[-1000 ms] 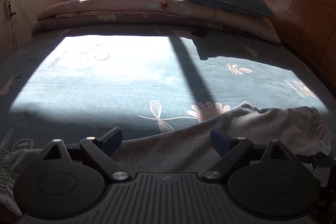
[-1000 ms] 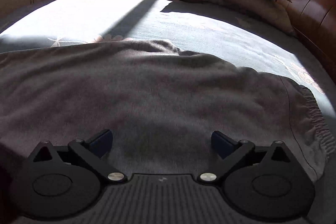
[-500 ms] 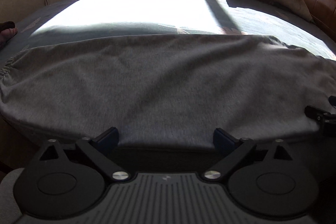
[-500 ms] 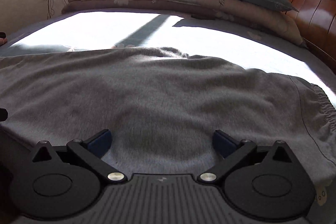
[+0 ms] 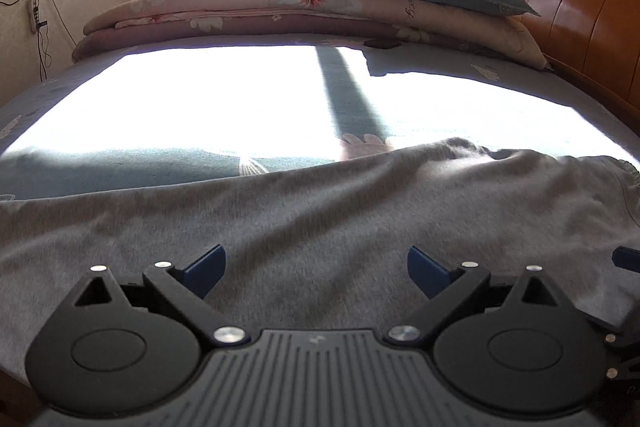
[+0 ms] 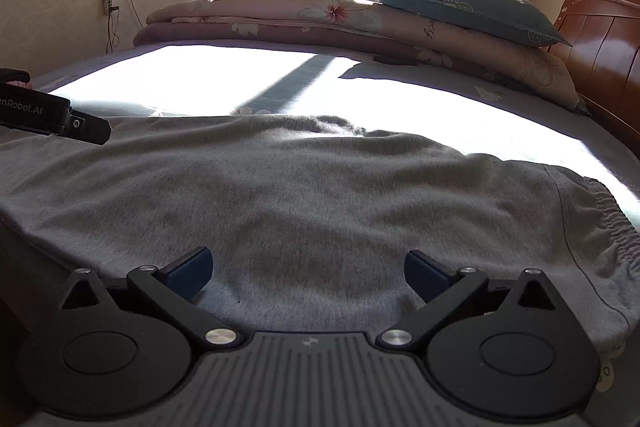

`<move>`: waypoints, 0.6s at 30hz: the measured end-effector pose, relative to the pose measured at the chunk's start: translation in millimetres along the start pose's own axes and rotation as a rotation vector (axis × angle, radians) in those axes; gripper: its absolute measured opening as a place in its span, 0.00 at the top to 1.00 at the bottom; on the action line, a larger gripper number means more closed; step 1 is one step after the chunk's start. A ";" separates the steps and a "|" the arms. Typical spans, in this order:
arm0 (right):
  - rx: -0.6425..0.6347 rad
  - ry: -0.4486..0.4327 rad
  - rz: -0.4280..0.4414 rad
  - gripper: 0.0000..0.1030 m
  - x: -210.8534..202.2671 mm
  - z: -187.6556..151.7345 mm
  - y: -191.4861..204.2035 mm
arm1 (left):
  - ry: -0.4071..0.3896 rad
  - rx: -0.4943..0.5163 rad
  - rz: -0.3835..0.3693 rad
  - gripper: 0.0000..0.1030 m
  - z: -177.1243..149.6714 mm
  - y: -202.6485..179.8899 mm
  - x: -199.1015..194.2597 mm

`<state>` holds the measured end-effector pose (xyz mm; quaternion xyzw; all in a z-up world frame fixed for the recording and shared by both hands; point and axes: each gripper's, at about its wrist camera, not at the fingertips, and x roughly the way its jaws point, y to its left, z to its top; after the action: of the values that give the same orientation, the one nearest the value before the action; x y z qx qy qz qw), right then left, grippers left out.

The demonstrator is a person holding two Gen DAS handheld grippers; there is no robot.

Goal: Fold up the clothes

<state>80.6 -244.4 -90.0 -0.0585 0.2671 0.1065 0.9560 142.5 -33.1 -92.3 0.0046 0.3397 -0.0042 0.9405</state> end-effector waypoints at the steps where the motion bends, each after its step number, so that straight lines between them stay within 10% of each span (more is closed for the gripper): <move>1: -0.005 -0.015 -0.014 0.00 -5.1 -0.6 -1.2 | 0.031 0.009 0.001 0.05 -8.5 -5.8 3.7; 8: 0.005 0.021 -0.116 0.00 -12.2 -15.4 -17.6 | -0.008 -0.010 -0.032 0.01 -59.5 -16.1 -27.6; 18: 0.299 -0.031 -0.098 0.00 -24.0 -22.1 -67.5 | -0.062 0.066 -0.134 0.01 4.9 -48.6 -9.4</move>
<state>65.4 -317.8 -92.6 0.0733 0.2620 0.0194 0.9621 137.8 -81.8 -82.9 0.0126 0.3096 -0.0782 0.9476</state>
